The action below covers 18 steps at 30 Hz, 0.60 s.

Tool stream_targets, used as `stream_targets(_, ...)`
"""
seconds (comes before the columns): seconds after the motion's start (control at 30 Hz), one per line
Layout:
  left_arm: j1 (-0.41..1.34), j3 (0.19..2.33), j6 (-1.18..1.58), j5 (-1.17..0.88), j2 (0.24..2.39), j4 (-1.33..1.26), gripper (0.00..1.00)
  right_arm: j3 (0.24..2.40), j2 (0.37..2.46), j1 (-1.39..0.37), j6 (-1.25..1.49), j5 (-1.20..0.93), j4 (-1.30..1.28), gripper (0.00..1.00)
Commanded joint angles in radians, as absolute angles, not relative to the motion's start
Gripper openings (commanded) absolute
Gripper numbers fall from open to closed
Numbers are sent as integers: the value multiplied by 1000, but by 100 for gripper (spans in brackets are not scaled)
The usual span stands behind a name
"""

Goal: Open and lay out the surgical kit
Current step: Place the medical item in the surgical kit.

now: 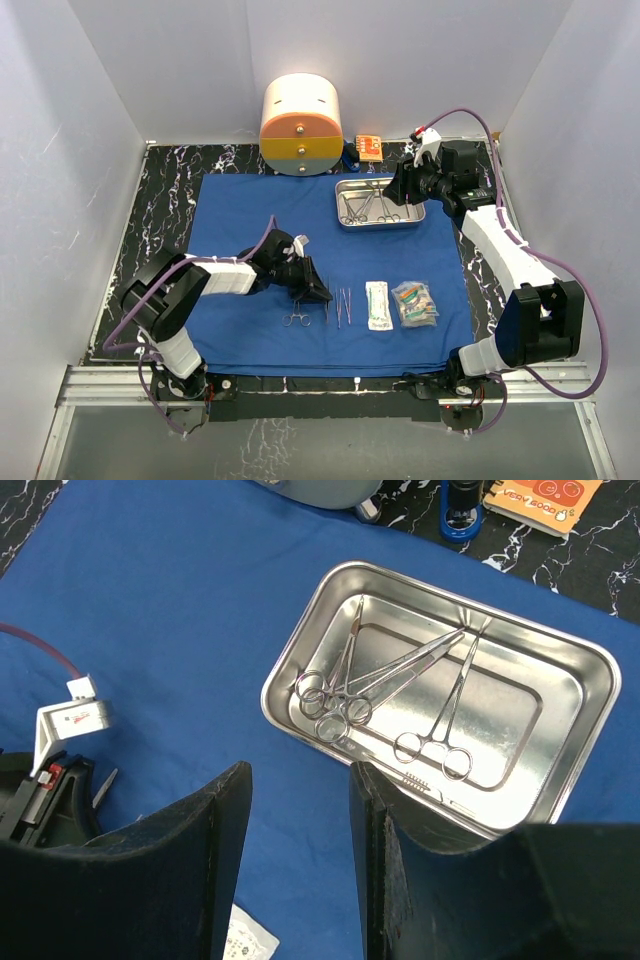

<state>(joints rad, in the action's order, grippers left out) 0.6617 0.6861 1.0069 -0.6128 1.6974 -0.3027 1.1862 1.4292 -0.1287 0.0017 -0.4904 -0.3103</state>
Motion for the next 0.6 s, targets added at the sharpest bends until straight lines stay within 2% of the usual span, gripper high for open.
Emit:
stream_targets(0.0,670,730,992,-621,1711,-300,8,1215,1423,-126,8,-513,-275,42)
stream_targets(0.57,681,752,990,-610,1754,-288,12,1207,1430,-125,3,-522,-282,42)
